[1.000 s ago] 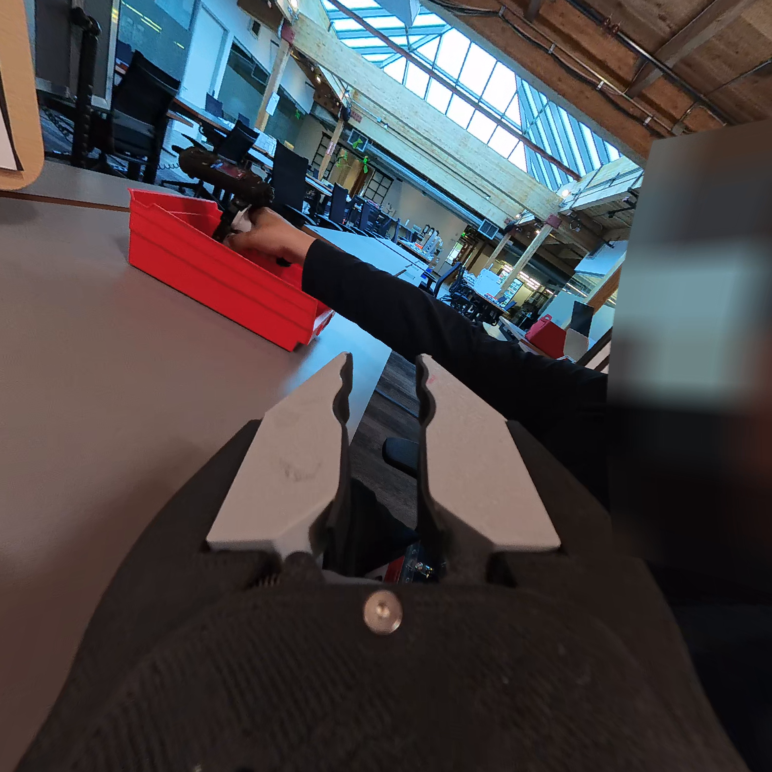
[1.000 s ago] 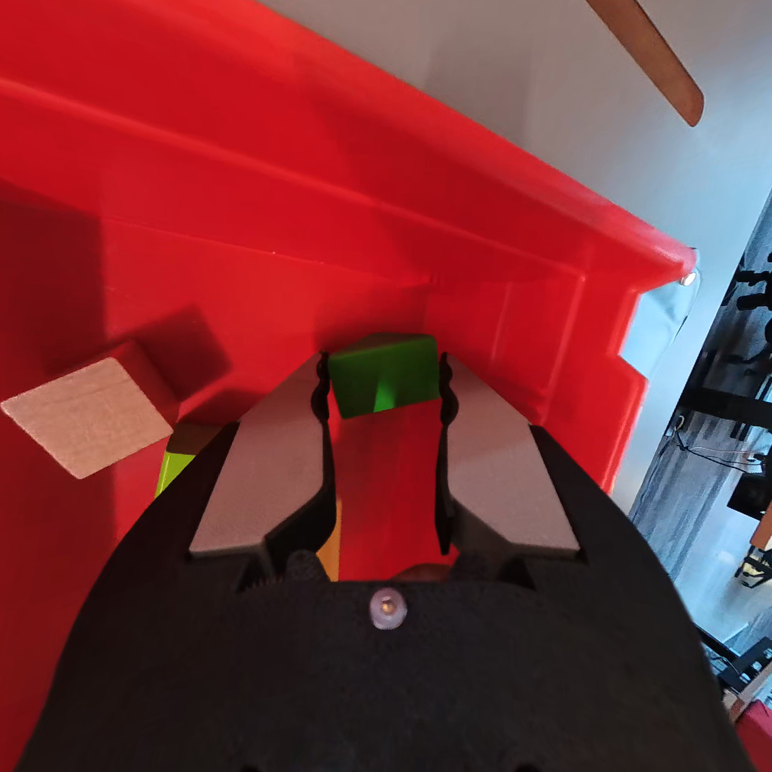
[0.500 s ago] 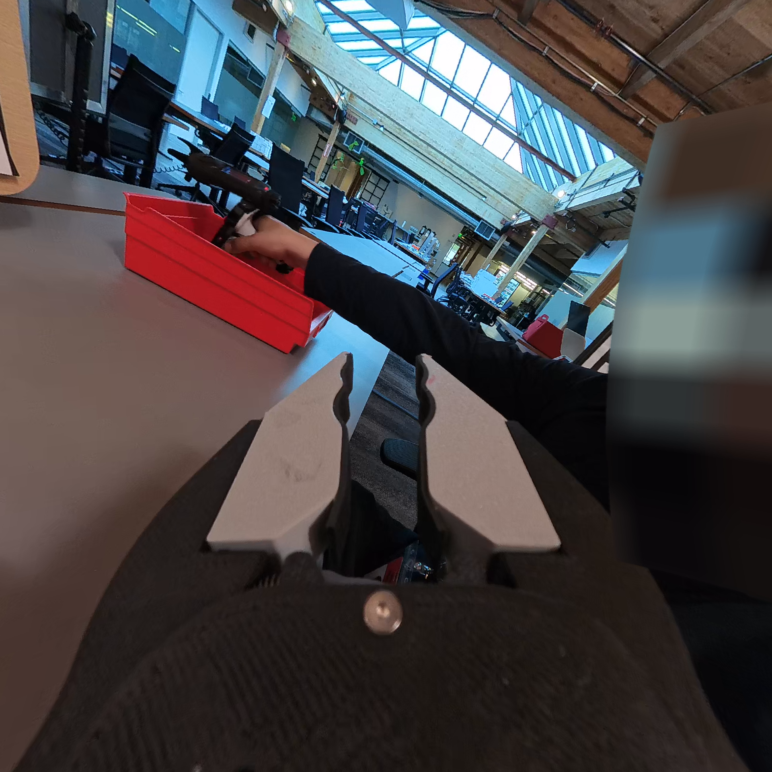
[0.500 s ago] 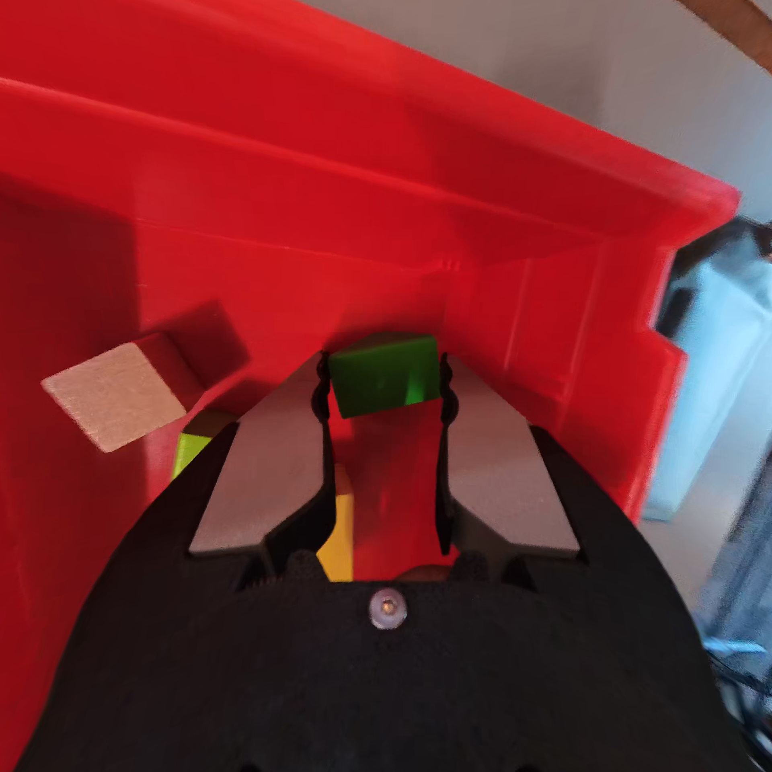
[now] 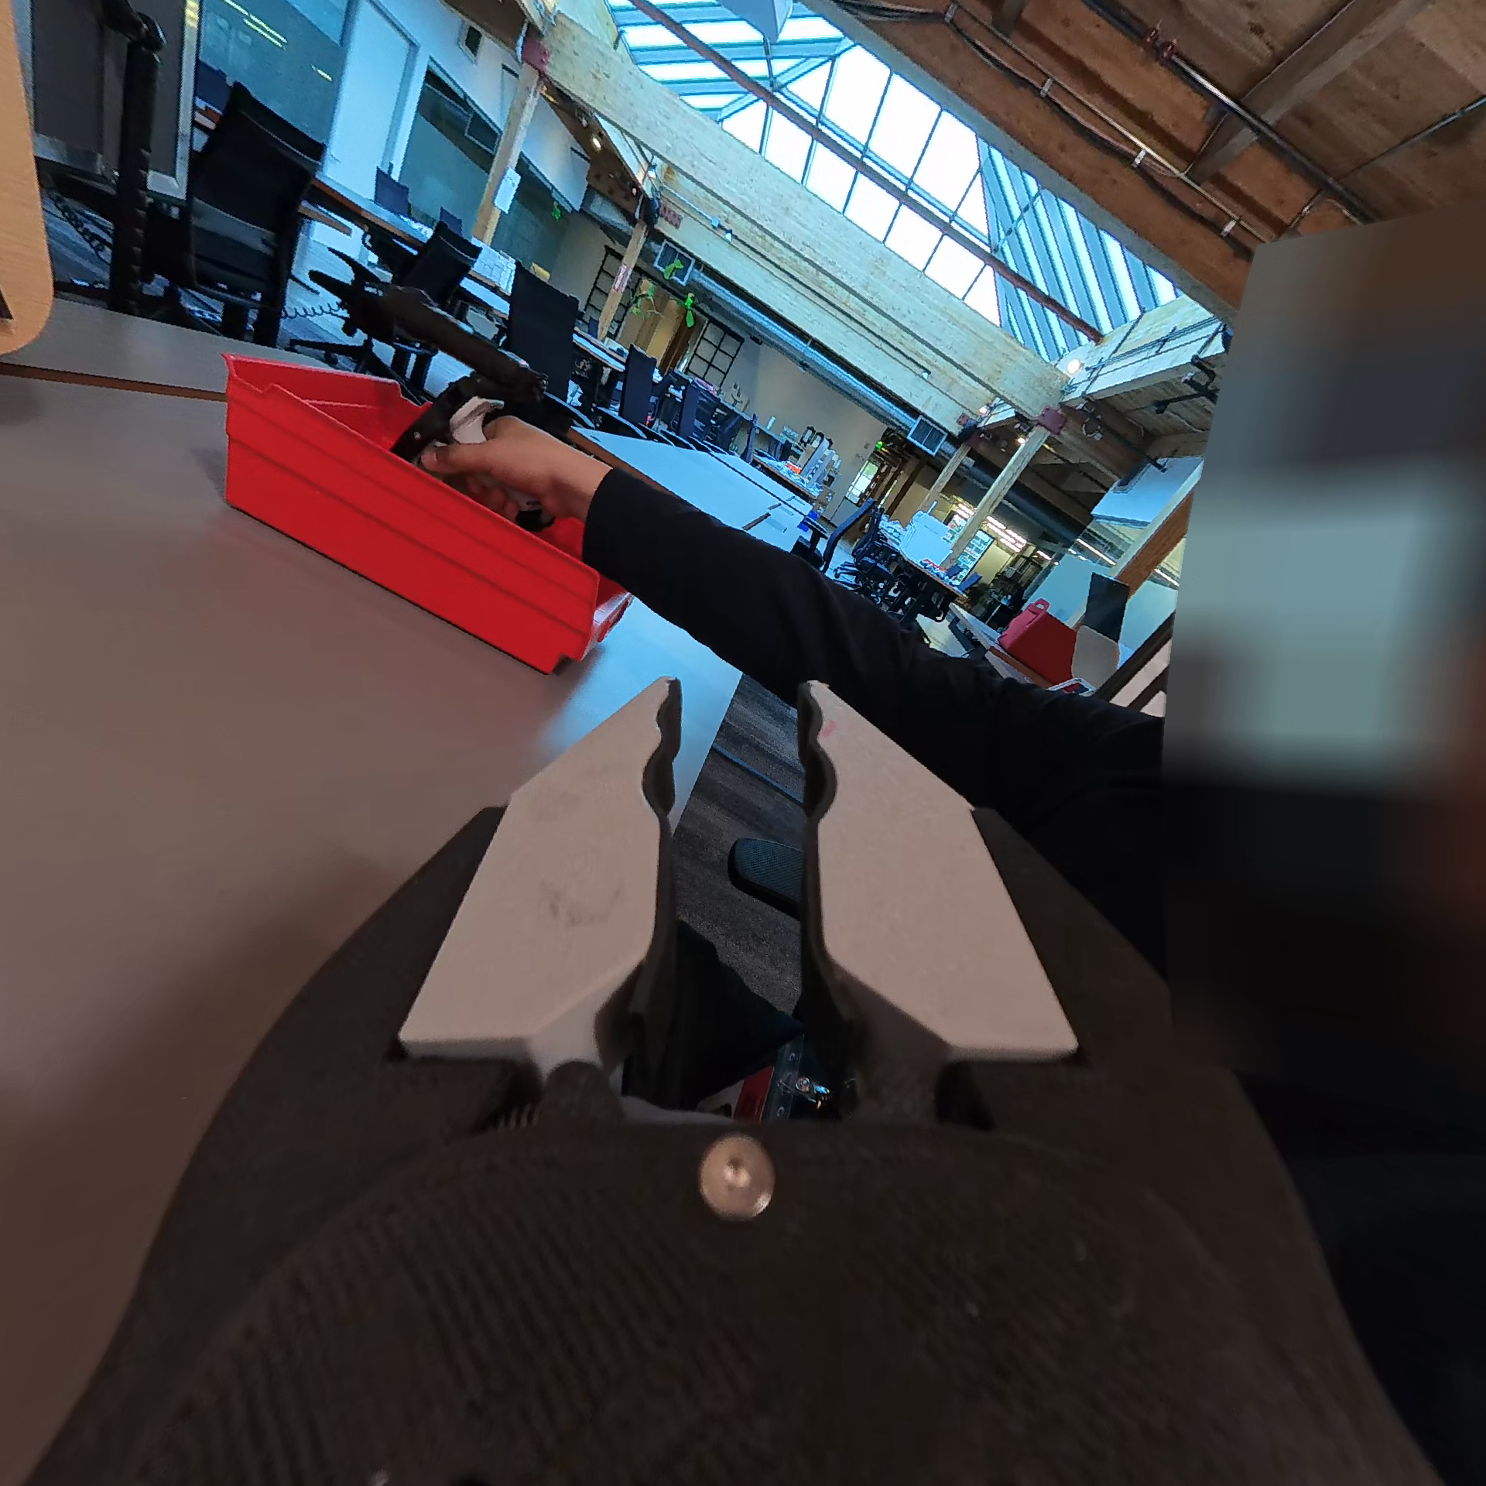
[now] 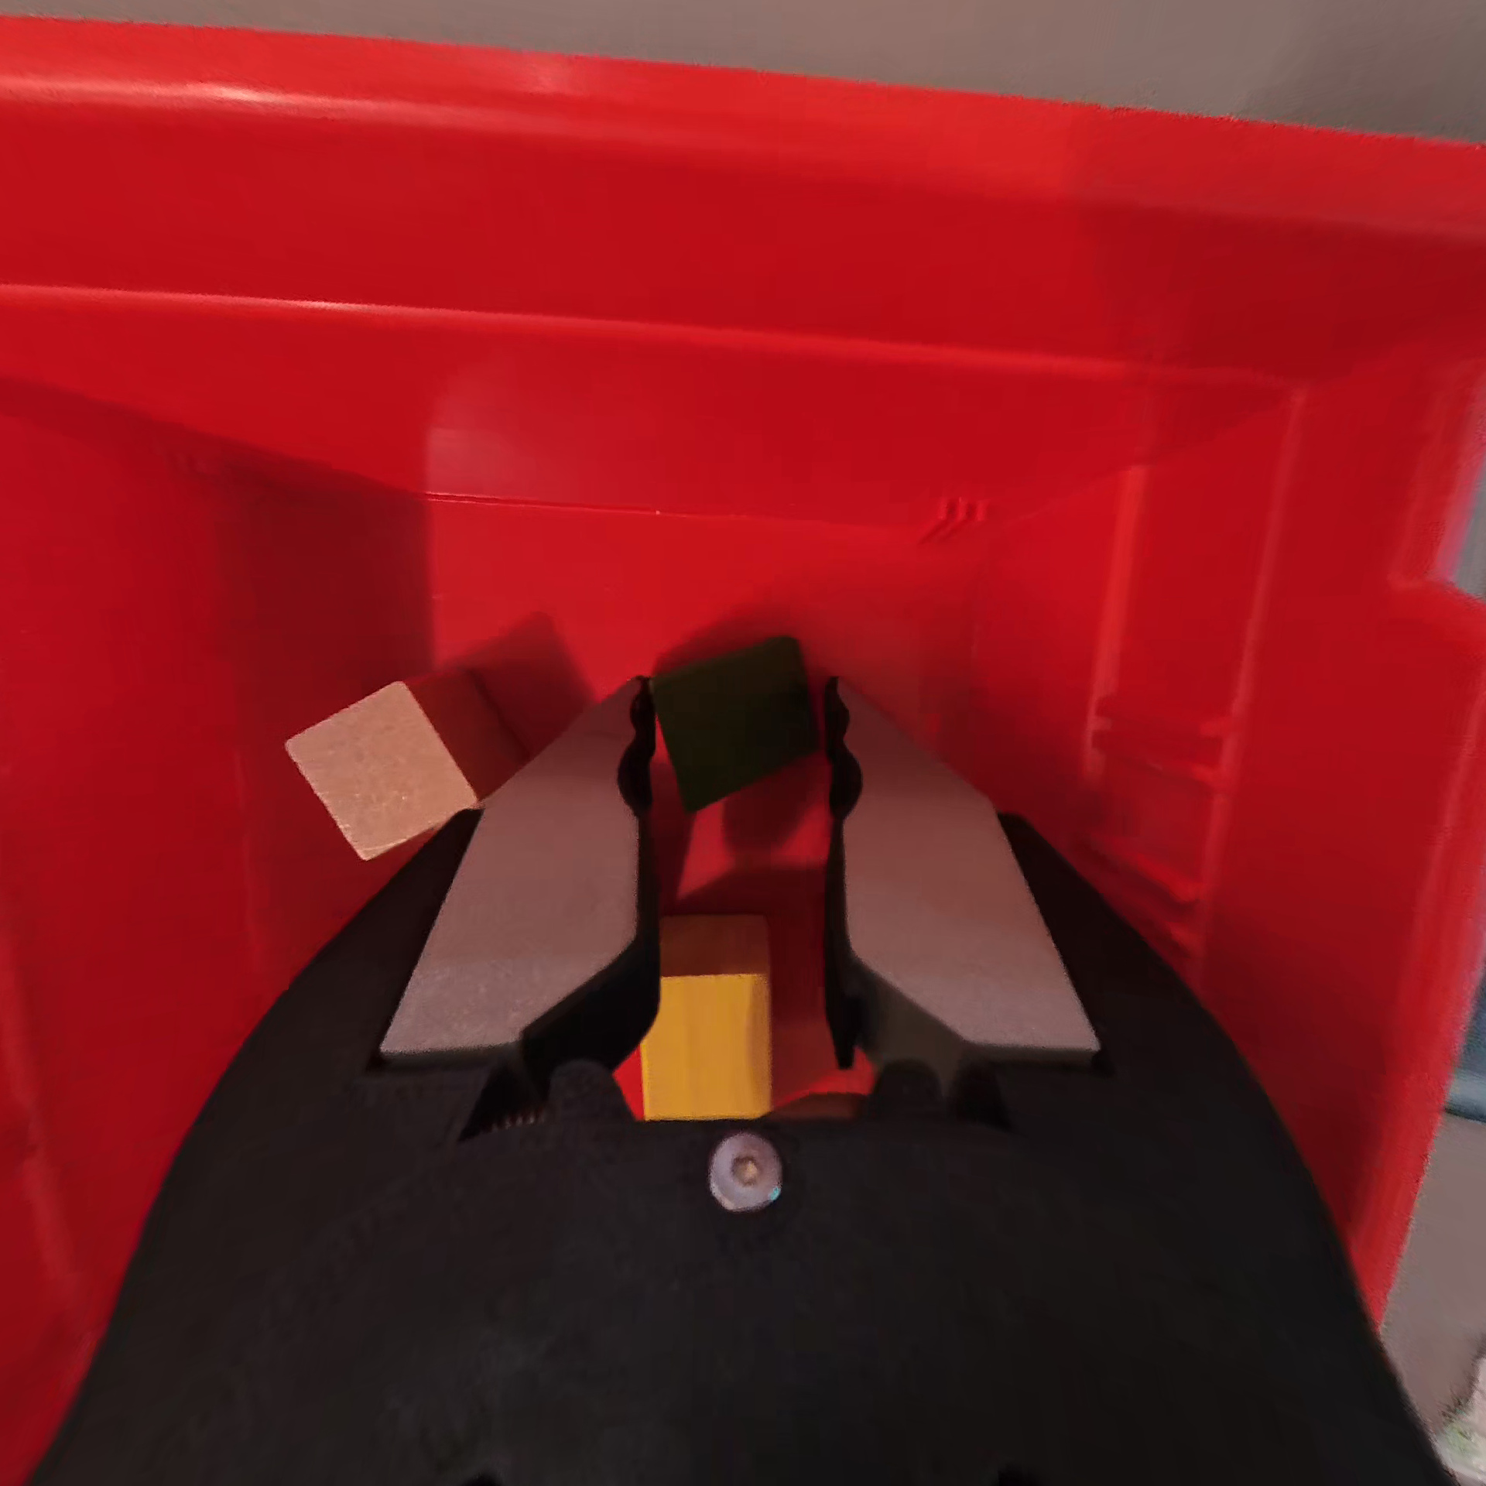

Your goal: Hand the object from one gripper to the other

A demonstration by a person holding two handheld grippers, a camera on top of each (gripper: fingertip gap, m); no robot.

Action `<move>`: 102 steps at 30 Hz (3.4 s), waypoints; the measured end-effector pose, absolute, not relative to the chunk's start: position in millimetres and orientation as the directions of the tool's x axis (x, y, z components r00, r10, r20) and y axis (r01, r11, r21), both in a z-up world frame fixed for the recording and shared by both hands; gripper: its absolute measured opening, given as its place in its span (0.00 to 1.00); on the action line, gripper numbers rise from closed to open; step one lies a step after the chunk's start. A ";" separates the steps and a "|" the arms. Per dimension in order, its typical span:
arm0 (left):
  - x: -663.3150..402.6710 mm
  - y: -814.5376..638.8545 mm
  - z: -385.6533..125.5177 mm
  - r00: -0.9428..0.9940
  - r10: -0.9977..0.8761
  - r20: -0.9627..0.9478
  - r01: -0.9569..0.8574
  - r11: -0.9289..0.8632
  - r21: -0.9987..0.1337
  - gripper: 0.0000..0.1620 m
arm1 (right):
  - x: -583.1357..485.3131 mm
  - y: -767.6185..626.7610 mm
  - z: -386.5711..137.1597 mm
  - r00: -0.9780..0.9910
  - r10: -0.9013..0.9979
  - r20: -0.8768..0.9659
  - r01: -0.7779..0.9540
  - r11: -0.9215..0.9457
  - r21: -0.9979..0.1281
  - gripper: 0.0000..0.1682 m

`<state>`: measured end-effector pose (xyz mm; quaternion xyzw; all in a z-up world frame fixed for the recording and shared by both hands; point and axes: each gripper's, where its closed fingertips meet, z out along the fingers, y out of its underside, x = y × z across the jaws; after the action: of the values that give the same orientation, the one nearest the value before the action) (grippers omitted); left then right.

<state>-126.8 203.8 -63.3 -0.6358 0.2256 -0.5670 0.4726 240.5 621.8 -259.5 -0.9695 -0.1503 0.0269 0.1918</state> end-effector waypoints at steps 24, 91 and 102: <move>-351.4 200.7 -71.1 0.973 -0.185 0.137 0.083 -0.274 -0.958 0.35 | 77.0 372.0 -72.0 0.514 0.820 -0.250 0.075 -0.334 -0.940 0.36; -104.9 167.2 -3.8 0.344 -0.924 0.169 0.287 -0.068 -0.956 0.18 | -6.7 183.7 -2.2 -0.065 0.983 -0.174 0.063 -0.170 -0.983 0.33; -24.9 147.5 -37.2 0.289 -0.954 0.085 0.061 -0.070 -0.996 0.19 | -36.4 148.0 -14.1 -0.131 0.984 -0.122 0.066 -0.114 -0.991 0.34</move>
<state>-24.9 147.5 -37.2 -0.5746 0.3882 -0.4525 0.5607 -36.4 148.0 -14.1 -0.5082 -0.5164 0.5466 0.4200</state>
